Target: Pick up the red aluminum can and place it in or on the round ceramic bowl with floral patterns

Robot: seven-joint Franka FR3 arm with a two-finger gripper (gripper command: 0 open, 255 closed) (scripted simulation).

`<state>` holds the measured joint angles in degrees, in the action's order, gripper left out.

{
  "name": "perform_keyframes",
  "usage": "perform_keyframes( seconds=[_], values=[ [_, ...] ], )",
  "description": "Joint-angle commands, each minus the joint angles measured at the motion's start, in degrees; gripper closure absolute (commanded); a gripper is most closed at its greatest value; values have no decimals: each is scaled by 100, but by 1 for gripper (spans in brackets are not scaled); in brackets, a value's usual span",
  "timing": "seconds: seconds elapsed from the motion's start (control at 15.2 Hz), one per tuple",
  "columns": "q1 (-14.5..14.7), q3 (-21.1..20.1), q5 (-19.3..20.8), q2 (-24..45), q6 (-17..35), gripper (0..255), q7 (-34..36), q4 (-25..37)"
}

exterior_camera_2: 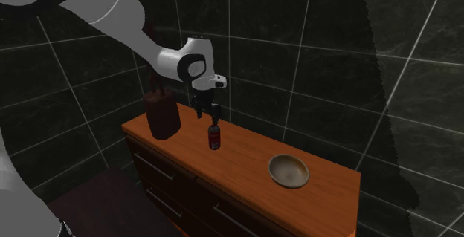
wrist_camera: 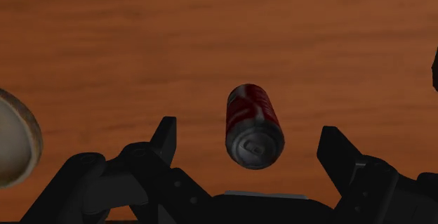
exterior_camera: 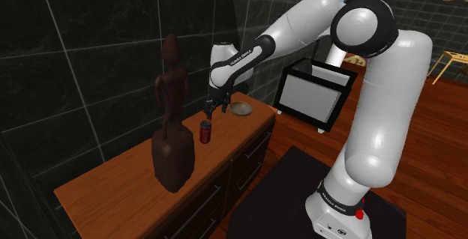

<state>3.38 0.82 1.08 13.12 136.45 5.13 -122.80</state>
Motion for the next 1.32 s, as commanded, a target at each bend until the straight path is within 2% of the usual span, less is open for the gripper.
perform_keyframes(
  seconds=[0.0,0.26,0.79,1.25],
  values=[
    [20,-27,-36,458,129,0,23,316],
    [49,-76,-94,1316,299,0,55,969],
    [49,-76,-93,1762,726,0,55,988],
    [49,-76,-93,1762,724,0,55,990]
  ],
)
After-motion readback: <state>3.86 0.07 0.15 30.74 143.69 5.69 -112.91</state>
